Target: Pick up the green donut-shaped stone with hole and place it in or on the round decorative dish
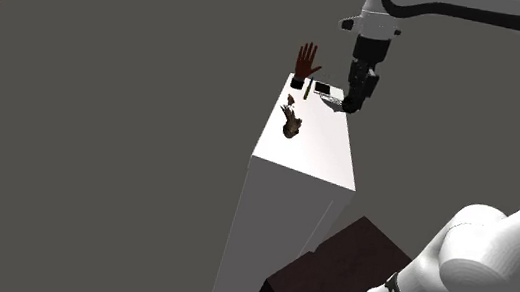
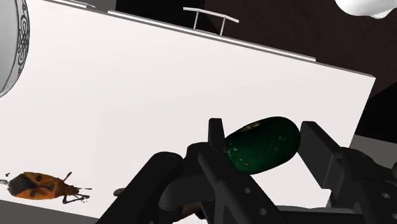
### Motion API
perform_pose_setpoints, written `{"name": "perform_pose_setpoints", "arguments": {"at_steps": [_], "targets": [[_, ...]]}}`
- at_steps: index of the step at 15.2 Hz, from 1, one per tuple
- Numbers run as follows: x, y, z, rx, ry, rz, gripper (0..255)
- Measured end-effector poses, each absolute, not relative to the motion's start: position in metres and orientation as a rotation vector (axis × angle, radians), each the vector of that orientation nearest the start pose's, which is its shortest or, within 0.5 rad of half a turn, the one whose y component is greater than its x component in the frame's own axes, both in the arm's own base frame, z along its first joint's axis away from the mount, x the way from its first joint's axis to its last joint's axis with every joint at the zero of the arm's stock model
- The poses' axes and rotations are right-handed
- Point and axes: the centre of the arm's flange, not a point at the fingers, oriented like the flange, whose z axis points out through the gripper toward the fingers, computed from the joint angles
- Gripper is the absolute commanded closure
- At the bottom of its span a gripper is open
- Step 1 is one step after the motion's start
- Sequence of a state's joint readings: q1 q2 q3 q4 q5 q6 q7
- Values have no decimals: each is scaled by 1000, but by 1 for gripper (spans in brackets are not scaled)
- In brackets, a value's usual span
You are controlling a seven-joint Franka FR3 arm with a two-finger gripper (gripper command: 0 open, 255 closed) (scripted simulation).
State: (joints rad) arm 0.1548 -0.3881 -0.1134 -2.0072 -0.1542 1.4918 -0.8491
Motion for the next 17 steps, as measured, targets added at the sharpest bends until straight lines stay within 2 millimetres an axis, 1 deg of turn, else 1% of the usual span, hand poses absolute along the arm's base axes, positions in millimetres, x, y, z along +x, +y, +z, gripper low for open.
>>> {"name": "perform_pose_setpoints", "arguments": {"at_steps": [3, 4, 5, 8, 11, 14, 16, 17], "targets": [[444, -38, 606, -2867, -1383, 259, 255], [448, -48, 603, -2866, -1384, 259, 255], [459, -59, 601, -2867, -1383, 258, 255], [483, -92, 606, -2867, -1383, 259, 255], [505, -123, 605, -2866, -1383, 259, 255], [531, -155, 607, -2867, -1382, 259, 255], [546, -171, 609, -2867, -1382, 258, 255], [553, -184, 611, -2867, -1381, 259, 255]]}}
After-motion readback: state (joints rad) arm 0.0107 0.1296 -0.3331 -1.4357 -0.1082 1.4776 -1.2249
